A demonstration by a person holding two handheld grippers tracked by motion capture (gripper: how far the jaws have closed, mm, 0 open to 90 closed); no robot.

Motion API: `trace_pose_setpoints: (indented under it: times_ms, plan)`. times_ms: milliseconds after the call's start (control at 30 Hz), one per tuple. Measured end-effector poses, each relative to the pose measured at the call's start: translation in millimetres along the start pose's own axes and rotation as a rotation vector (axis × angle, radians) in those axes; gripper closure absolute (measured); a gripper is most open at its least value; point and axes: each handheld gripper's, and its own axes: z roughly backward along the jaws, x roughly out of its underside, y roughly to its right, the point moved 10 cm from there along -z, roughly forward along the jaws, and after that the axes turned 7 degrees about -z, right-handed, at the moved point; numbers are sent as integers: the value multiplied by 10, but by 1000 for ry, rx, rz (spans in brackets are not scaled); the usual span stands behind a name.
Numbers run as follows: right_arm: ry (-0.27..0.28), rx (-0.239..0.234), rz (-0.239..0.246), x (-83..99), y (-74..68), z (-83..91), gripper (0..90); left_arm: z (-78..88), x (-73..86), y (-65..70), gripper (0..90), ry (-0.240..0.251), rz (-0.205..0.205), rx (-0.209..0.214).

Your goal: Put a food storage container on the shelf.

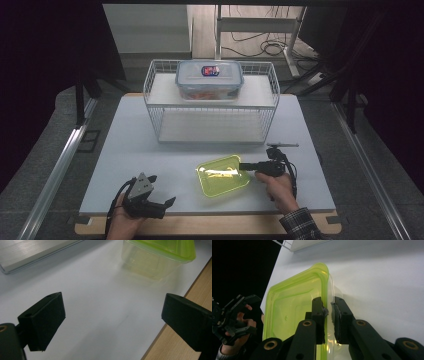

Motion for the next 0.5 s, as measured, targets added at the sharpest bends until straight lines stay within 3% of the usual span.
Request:
trace_pose_setpoints:
  times_ms: [167, 500]
  plan:
    - [-8, -25, -22, 19, -16, 12, 804, 4, -2, -3, 49, 1, 0, -3]
    - [50, -34, 32, -97, -190, 161, 803, 11, 0, -11, 49, 1, 1, -4]
